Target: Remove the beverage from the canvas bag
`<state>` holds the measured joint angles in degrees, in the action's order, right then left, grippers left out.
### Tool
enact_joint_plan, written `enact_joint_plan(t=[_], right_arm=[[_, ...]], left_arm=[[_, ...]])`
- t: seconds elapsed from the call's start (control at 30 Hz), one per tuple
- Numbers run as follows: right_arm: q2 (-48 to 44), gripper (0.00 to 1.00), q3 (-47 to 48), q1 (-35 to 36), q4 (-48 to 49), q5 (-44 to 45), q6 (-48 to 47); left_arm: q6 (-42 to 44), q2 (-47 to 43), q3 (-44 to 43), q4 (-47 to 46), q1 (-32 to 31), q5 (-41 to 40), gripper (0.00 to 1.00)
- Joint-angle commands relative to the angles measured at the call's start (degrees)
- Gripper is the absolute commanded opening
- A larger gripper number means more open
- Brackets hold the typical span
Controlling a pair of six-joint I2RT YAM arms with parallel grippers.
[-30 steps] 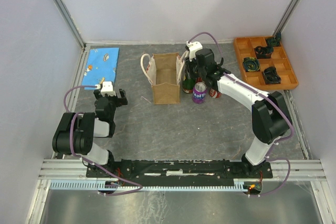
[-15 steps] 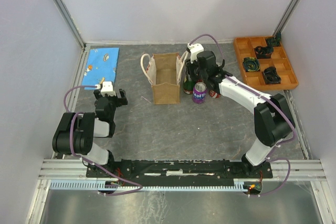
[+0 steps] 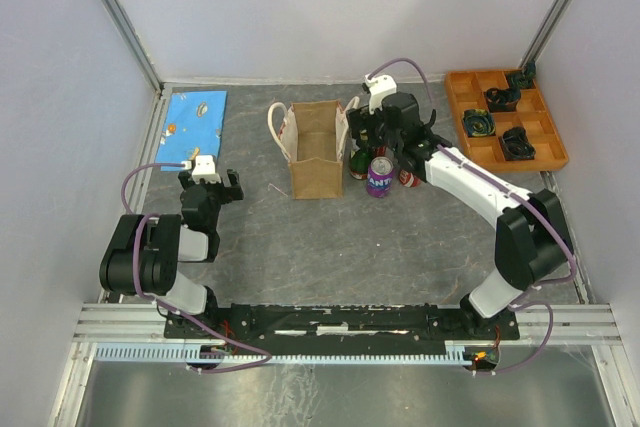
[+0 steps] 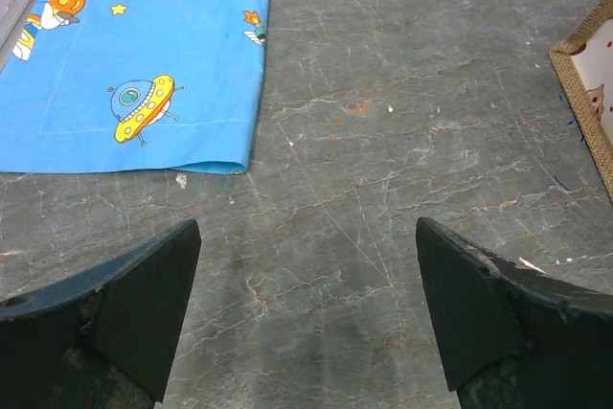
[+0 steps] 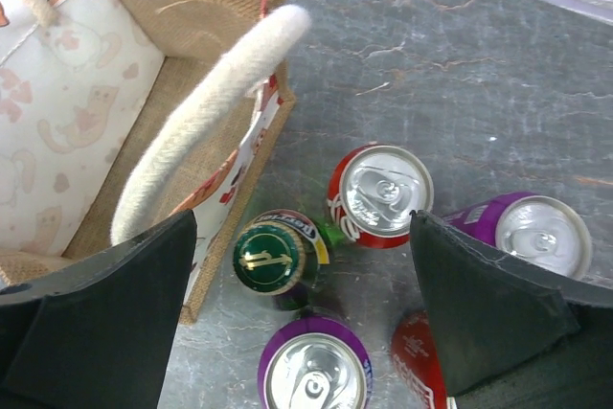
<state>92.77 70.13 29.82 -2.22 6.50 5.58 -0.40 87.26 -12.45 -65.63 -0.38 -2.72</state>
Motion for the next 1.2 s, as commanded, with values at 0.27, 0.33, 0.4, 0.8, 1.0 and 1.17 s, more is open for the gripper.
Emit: enact_joint_plan(t=[0.27, 0.33, 0.4, 0.8, 1.0, 1.17], right_arm=[[-7.36, 0.99, 0.29, -15.13, 1.99, 6.12, 3.95], [-8.41, 0.99, -0.43, -18.01, 2.18, 7.2, 4.43], [-9.65, 0.99, -1.5, -20.84, 2.7, 8.06, 5.32], [-20.05, 0.99, -17.2, -32.34, 12.57, 18.88, 11.08], [-23.48, 0.99, -21.07, -32.38, 14.81, 22.35, 9.96], [-24.78, 0.99, -22.87, -32.38, 17.71, 23.92, 8.7]], left_arm=[[-0.47, -0.16, -1.18, -1.69, 0.03, -0.11, 0.99], [-0.47, -0.11, -1.18, -1.63, 0.03, -0.11, 0.99], [-0.47, -0.16, -1.13, -1.72, 0.05, -0.09, 0.99], [-0.48, -0.12, -1.15, -1.74, 0.01, -0.1, 0.99], [-0.47, -0.16, -1.18, -1.78, -0.01, -0.17, 0.99], [-0.47, -0.15, -1.18, -1.75, 0.07, -0.1, 0.99]])
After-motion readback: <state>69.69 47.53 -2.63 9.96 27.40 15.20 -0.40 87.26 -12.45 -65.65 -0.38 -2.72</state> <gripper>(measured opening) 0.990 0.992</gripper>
